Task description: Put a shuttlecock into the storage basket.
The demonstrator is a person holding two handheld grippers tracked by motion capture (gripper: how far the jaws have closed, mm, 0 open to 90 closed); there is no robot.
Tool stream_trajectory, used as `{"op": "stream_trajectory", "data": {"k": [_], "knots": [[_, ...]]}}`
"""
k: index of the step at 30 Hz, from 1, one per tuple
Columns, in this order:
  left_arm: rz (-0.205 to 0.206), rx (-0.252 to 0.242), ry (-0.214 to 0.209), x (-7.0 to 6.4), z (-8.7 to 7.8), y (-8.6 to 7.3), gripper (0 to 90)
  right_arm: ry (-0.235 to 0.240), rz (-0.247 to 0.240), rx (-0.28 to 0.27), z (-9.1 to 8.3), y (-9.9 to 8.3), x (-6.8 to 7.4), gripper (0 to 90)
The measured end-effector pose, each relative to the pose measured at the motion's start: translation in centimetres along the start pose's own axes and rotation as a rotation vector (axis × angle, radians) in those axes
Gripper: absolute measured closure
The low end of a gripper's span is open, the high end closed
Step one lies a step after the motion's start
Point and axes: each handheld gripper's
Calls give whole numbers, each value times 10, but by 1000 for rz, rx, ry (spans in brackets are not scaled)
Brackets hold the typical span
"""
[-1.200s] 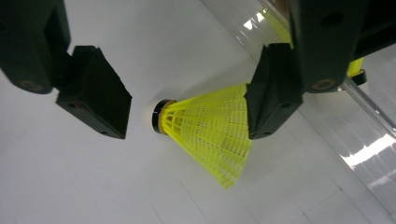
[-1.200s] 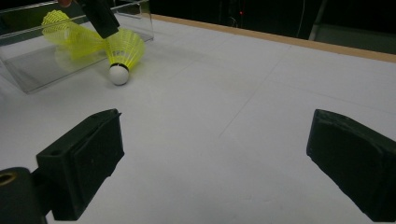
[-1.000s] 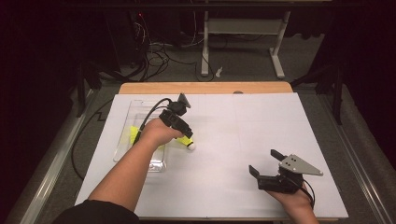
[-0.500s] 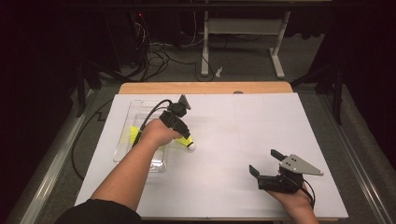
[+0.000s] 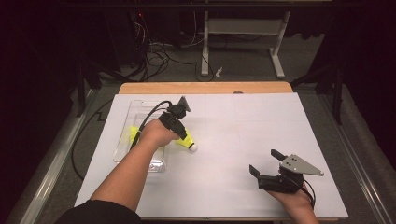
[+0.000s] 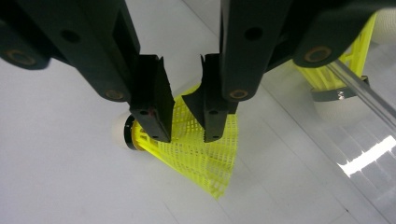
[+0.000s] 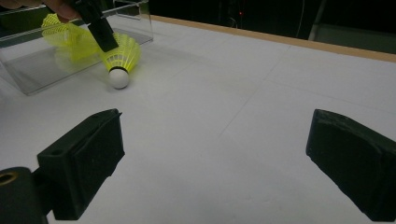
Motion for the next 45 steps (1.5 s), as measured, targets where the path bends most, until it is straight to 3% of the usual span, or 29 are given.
{"op": "stream_trajectory", "data": {"k": [12, 45], "knots": [[8, -17, 4, -2, -1, -1, 888, -1, -4, -2, 0, 0, 0, 47], [56, -72, -37, -16, -16, -11, 899, -1, -8, -1, 0, 1, 1, 47]]}}
Point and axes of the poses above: each handheld gripper's, and its own axes: z roughly forward along the jaws, y roughly out of its top, x roughly to its left, and after that the axes turned 6 degrees about -z, right-handed
